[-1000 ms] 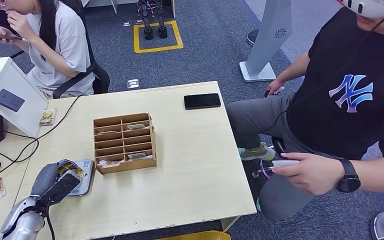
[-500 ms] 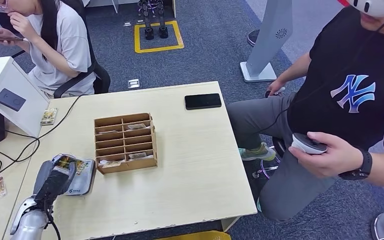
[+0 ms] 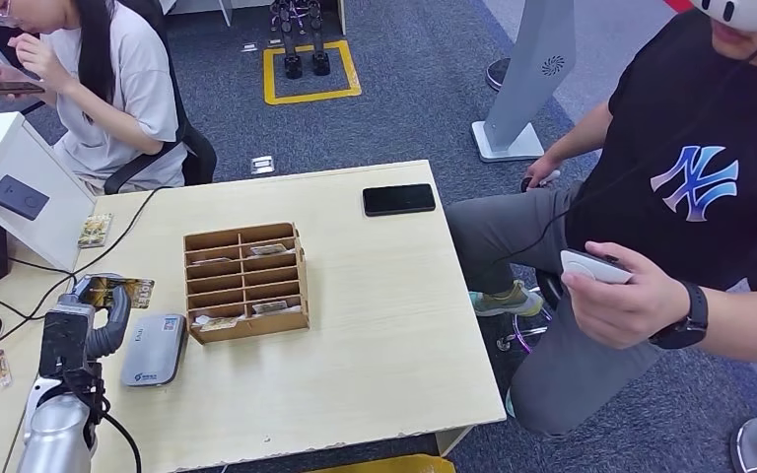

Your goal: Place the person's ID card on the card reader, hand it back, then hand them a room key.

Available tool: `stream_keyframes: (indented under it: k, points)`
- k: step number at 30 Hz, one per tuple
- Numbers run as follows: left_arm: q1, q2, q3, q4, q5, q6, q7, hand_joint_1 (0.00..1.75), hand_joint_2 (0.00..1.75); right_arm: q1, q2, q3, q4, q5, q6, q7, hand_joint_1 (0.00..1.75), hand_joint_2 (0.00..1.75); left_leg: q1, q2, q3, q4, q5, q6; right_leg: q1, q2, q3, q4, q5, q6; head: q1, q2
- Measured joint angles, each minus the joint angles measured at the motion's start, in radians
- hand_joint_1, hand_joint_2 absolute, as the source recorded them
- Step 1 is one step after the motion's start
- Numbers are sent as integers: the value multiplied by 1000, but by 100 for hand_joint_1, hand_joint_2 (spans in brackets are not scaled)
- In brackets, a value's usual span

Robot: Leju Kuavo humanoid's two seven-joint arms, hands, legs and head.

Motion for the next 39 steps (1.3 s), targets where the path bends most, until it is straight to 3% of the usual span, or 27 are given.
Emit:
stream_keyframes:
  k: [13, 20, 26, 31, 33, 39]
  points:
    - [-1, -20, 36, -37, 3, 0, 6, 175, 175, 0, 0, 0, 0, 0, 0, 0, 0, 175, 0, 0, 0, 0, 0, 0, 0, 0, 0, 0, 0, 0, 0, 0]
    - [-19, -37, 73, -63, 107, -19, 5, 175, 175, -1, 0, 0, 0, 6, 0, 0, 0, 175, 0, 0, 0, 0, 0, 0, 0, 0, 0, 0, 0, 0, 0, 0]
    - [-43, -52, 79, -93, -139, 232, -61, 175, 175, -2, 0, 2, 0, 20, -1, -2, 0, 175, 0, 0, 0, 0, 0, 0, 0, 0, 0, 0, 0, 0, 0, 0]
    - [-55, -45, 72, -93, -487, 541, -87, 175, 175, -6, 1, 14, 0, 42, 2, -2, 0, 175, 0, 0, 0, 0, 0, 0, 0, 0, 0, 0, 0, 0, 0, 0]
    - [-59, -40, 68, -88, -541, 589, -89, 175, 175, -9, 1, 18, 0, 43, 4, 0, 0, 175, 0, 0, 0, 0, 0, 0, 0, 0, 0, 0, 0, 0, 0, 0]
    - [-63, -32, 62, -76, -554, 601, -94, 175, 175, -11, 2, 27, 2, 43, 4, 0, 0, 175, 0, 0, 0, 0, 0, 0, 0, 0, 0, 0, 0, 0, 0, 0]
